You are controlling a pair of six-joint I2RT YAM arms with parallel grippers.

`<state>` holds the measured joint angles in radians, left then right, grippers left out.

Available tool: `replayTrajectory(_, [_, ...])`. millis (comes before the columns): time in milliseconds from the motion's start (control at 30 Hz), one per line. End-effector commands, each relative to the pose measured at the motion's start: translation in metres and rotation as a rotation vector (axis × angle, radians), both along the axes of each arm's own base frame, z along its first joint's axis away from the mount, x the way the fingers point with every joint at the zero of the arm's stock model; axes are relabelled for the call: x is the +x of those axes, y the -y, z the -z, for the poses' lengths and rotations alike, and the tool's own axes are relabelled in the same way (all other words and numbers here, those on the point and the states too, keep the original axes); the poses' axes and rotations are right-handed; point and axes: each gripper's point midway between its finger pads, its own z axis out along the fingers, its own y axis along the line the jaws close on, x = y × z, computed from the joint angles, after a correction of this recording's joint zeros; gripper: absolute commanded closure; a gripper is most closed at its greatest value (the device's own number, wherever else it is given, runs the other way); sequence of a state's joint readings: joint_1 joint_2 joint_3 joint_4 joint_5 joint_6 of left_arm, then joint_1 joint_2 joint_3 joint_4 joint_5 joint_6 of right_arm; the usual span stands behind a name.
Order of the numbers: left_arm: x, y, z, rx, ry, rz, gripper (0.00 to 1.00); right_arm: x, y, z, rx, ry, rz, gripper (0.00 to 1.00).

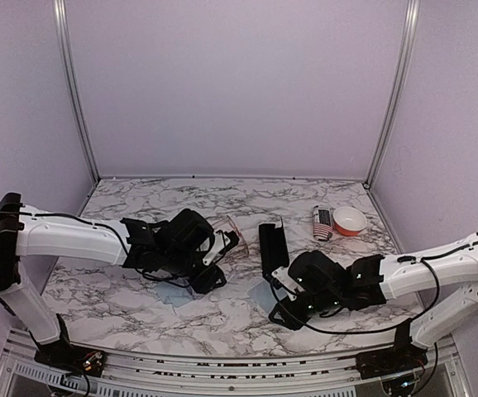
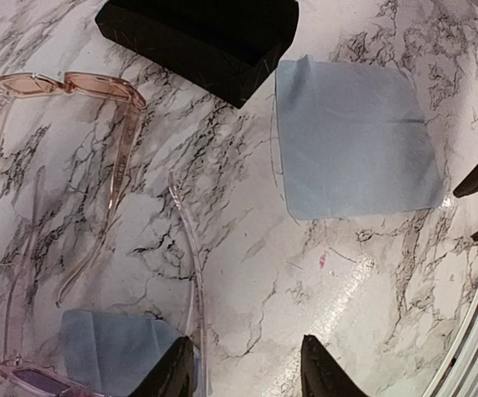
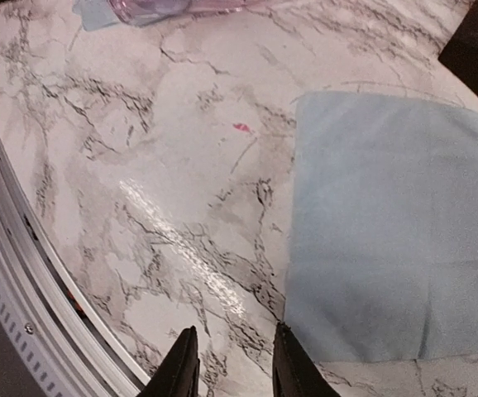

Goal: Organize the sunglasses
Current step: Pick up the corner of the glasses cleaning cloth from the corner of the board.

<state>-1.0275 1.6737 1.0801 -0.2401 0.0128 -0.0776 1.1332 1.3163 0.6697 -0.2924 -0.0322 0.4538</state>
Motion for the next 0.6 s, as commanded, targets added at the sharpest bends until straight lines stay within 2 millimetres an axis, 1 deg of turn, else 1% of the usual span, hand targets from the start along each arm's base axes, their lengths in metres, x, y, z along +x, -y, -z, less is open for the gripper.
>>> replayTrajectory(0, [0.014, -0.008, -0.038, -0.108, 0.155, -0.046, 0.55, 0.003, 0.006, 0.024, -0.113, 0.018, 0.027, 0.71])
replayTrajectory(167, [0.013, -0.02, -0.038, -0.107, 0.174, -0.075, 0.55, -0.004, 0.009, 0.043, -0.181, 0.002, 0.005, 0.74])
replayTrajectory(333, [0.01, -0.026, -0.033, -0.104, 0.168, -0.085, 0.55, -0.003, 0.018, 0.051, -0.228, 0.009, 0.026, 0.75])
replayTrajectory(467, [0.01, -0.025, -0.034, -0.107, 0.166, -0.08, 0.55, -0.005, 0.031, 0.062, -0.301, 0.003, 0.035, 0.75])
replayTrajectory(567, [0.01, -0.024, -0.034, -0.107, 0.168, -0.076, 0.55, -0.005, 0.042, 0.068, -0.361, 0.018, 0.039, 0.79])
